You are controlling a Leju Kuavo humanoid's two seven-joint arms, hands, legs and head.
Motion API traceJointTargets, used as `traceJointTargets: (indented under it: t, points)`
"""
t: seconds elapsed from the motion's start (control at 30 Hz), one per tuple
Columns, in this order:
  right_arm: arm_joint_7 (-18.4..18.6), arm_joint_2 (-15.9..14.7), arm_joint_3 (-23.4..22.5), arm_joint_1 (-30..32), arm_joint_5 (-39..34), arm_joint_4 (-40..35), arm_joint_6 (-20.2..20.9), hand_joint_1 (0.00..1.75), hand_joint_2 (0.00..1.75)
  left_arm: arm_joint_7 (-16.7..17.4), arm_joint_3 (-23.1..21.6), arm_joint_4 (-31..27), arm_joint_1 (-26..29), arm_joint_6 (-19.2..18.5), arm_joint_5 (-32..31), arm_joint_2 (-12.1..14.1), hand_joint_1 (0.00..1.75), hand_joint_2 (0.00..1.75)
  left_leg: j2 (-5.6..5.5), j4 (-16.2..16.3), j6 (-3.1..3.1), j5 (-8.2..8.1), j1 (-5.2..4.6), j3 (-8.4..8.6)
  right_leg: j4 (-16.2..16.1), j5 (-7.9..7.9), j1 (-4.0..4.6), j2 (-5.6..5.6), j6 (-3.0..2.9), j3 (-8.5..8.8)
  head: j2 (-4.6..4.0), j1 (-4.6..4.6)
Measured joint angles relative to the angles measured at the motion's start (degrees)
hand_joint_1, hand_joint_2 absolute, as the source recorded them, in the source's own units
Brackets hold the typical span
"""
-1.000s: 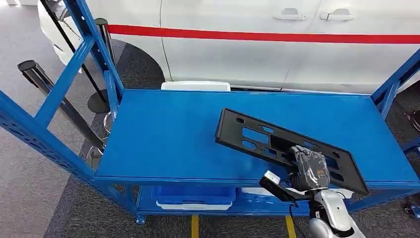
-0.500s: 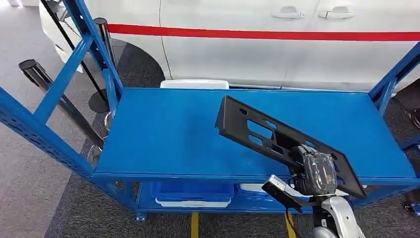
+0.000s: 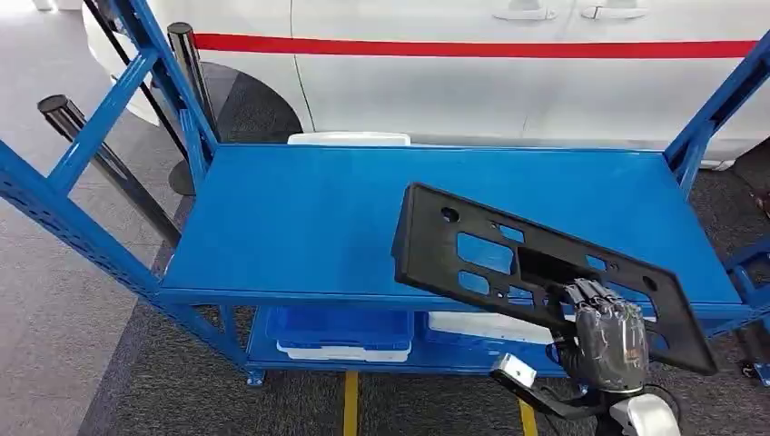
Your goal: Take the parts from the cabinet and place them on the table.
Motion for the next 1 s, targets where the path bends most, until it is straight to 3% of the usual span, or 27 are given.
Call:
traceJointTargets:
  t: [0.03,0.07,0.17,0.2,0.23,0.27,0.3,0.33,0.37,0.4,0.43,0.47,0.5,0.53,0.57,0.67,0.7,0.73,0.77,0.8,0.83,0.87,0.9,0.93,1.0]
  points:
    - [-0.09,0.15,0.64,-1.05,1.47,-0.15,0.92,1.75,1.75,0.31,-0.02,0.65,-0.29,0.41,0.0,0.85,0.0,0.0,0.36,-4.25,0.5,-1.56,-0.26,2.05,0.01,0.47,0.38,0.05,0.17,-0.25,0.0,0.0]
    - [0.24,1.23,2.19,-3.88,3.96,0.11,3.38,1.75,1.75,0.66,-0.05,1.22,-0.35,0.76,-0.02,1.04,0.0,0.0,0.74,-4.75,-0.31,-0.69,-0.26,2.15,-0.32,1.21,0.19,0.41,0.39,-0.23,0.0,0.11]
    - [6.69,6.4,10.86,-14.97,9.3,5.06,8.65,1.75,1.75,2.18,-0.62,0.47,-0.32,-1.2,-0.02,1.13,0.0,0.0,1.01,-5.94,0.27,1.05,-0.46,1.6,-1.67,3.43,-0.12,1.49,1.57,-0.44,0.0,0.0]
    - [9.17,7.22,13.9,-17.34,9.54,6.42,8.7,1.75,1.75,2.54,-1.45,-0.47,-0.04,-2.07,0.0,0.54,0.0,0.0,1.41,-7.04,0.55,2.38,0.11,1.51,-1.2,2.57,-0.25,1.07,1.69,-0.63,0.0,0.02]
    - [10.15,7.54,15.83,-18.98,9.61,7.0,8.7,1.75,1.75,2.69,-2.21,-1.37,0.45,-2.39,-0.02,0.34,0.0,0.0,1.27,-7.41,0.97,3.12,-0.06,0.92,0.03,-0.16,-0.28,0.66,1.79,-1.23,0.0,0.04]
    - [10.71,7.71,18.02,-20.52,9.63,7.3,9.02,1.75,1.75,2.93,-3.51,-2.32,1.26,-2.55,0.02,-0.14,0.0,0.0,1.17,-7.39,1.33,3.95,-0.12,-0.08,3.74,-4.57,-0.4,0.61,1.86,-2.17,0.0,0.02]
    - [11.02,7.78,19.17,-21.41,9.68,7.32,9.42,1.75,1.75,3.15,-4.25,-2.65,1.96,-2.55,0.0,-0.27,0.0,0.0,1.11,-7.22,1.3,4.46,-0.12,-0.75,7.42,-7.56,-0.42,0.62,2.04,-2.96,0.0,0.04]
    - [11.71,7.78,20.7,-22.03,9.68,7.3,10.24,1.75,1.75,3.69,-5.11,-2.89,2.66,-2.52,0.0,-0.29,0.0,0.0,1.12,-6.99,1.28,5.04,-0.18,-1.63,11.56,-9.75,-0.43,0.6,2.26,-3.65,0.0,0.02]
    - [12.21,7.67,21.79,-22.14,9.68,7.19,10.62,1.75,1.75,4.04,-5.36,-2.96,2.89,-2.87,0.04,-0.31,0.0,0.0,1.09,-6.64,1.2,5.61,-0.18,-2.71,14.52,-9.96,-0.43,0.6,2.44,-3.84,0.0,0.04]
    - [12.72,7.56,22.56,-22.02,9.7,6.93,10.73,1.75,1.75,4.04,-5.12,-3.0,2.92,-3.58,0.11,-0.38,0.0,0.0,0.95,-6.15,1.09,6.06,-0.17,-3.82,15.04,-8.44,-0.45,0.6,2.55,-2.98,0.0,0.04]
    - [13.2,7.39,23.16,-22.06,9.7,6.71,10.73,1.75,1.75,4.06,-4.66,-3.13,2.98,-4.18,0.11,-0.66,0.0,0.0,0.87,-5.56,0.95,6.38,-0.13,-4.89,13.32,-6.34,-0.48,0.59,2.59,-1.13,0.0,0.02]
    - [13.6,7.28,23.54,-22.16,9.7,6.45,10.82,1.75,1.75,4.55,-4.57,-3.44,3.11,-4.34,0.11,-0.93,0.0,0.0,0.78,-4.84,0.75,6.65,-0.1,-5.94,9.06,-4.22,-0.53,0.56,2.54,2.13,0.0,0.02]
    - [13.97,7.1,23.82,-22.33,9.7,6.25,10.97,1.75,1.75,5.26,-4.7,-3.74,3.32,-4.32,0.07,-1.25,0.0,0.0,0.75,-4.08,0.53,6.79,-0.08,-6.7,4.08,-3.52,-0.56,0.55,2.47,5.72,0.0,0.04]
    - [14.25,7.04,24.22,-22.63,9.7,6.08,11.14,1.75,1.75,5.83,-5.03,-4.11,3.61,-4.14,0.02,-1.36,0.0,0.0,0.73,-3.36,0.22,6.96,-0.29,-7.51,-0.86,-6.03,-0.31,0.6,2.21,8.68,0.0,0.04]
    - [14.36,6.93,24.37,-22.65,9.7,5.92,11.19,1.75,1.75,6.08,-5.14,-4.25,3.72,-4.1,0.02,-1.54,0.0,0.0,0.72,-2.86,-0.02,7.13,-0.31,-7.78,-2.28,-6.38,0.01,0.77,1.69,9.25,0.0,-0.02]
    - [14.8,6.78,25.03,-22.95,9.72,5.9,11.39,1.75,1.75,6.62,-5.47,-4.84,4.08,-3.94,-0.02,-1.65,0.0,0.0,0.66,-3.16,-1.07,8.61,-0.42,-8.05,-1.76,-5.41,0.14,0.72,0.53,8.1,0.0,0.11]
    - [14.91,6.78,25.33,-23.11,9.74,5.95,11.5,1.75,1.75,6.8,-5.53,-4.97,4.21,-3.9,-0.07,-1.49,0.0,0.0,0.53,-2.88,-1.31,8.59,-0.4,-8.49,-2.18,-4.6,-0.53,0.47,-0.03,7.26,0.0,0.07]
    - [15.15,6.69,25.81,-23.32,9.76,5.95,11.49,1.75,1.75,6.82,-5.6,-5.03,4.3,-3.79,-0.04,-1.41,0.0,0.0,0.46,-1.81,-1.72,6.27,-0.19,-9.2,-2.2,-3.94,-0.49,0.34,-0.49,6.53,0.0,0.02]
    - [15.41,6.71,26.07,-23.33,9.76,5.93,11.45,1.75,1.75,6.78,-5.68,-5.06,4.35,-3.73,-0.04,-1.41,0.0,0.0,0.46,0.84,-2.04,2.49,-0.06,-10.1,-2.22,-3.28,-0.53,0.24,-1.03,5.74,0.0,0.02]
    - [15.71,6.71,26.2,-23.29,9.76,5.93,11.43,1.75,1.75,6.64,-5.82,-5.06,4.41,-3.7,-0.04,-1.41,0.0,0.0,0.47,5.04,-2.39,-1.37,0.16,-11.06,-2.19,-2.56,-0.51,0.18,-1.02,4.9,0.0,0.02]
    - [16.0,6.69,26.34,-23.21,9.76,5.93,11.41,1.75,1.75,6.51,-5.95,-5.1,4.41,-3.64,-0.04,-1.34,0.0,0.0,0.47,8.91,-2.63,-3.72,0.28,-11.87,-2.15,-1.94,-0.47,0.09,-0.97,4.12,0.0,0.04]
    - [16.39,6.51,26.4,-23.08,9.76,5.93,11.39,1.75,1.75,6.38,-6.06,-5.1,4.41,-3.62,-0.04,-1.25,0.0,0.0,0.48,12.69,-2.87,-4.78,0.4,-12.33,-2.04,-1.25,-0.45,-0.02,-0.87,3.17,0.0,0.02]
    - [16.46,6.36,26.51,-22.98,9.76,5.9,11.36,1.75,1.75,6.29,-6.1,-5.12,4.42,-3.55,-0.04,-1.21,0.0,0.0,0.48,14.15,-3.01,-3.91,0.49,-11.85,-1.85,-0.69,-0.46,-0.2,-0.79,2.29,0.0,0.02]
    - [16.61,6.23,26.71,-22.88,9.76,5.88,11.34,1.75,1.75,6.18,-6.17,-5.12,4.41,-3.49,-0.04,-1.17,0.0,0.0,0.49,13.38,-3.05,-1.8,0.6,-10.28,-1.6,-0.14,-0.51,-0.25,-0.61,1.33,0.0,0.02]
    - [17.0,5.84,27.01,-22.41,9.76,5.06,11.36,1.75,1.75,5.88,-6.14,-5.19,4.3,-3.2,-0.04,-1.17,0.0,0.0,0.49,5.81,-2.87,1.86,0.75,-4.04,-0.88,0.84,-0.66,-0.27,-0.16,-0.32,0.0,0.02]
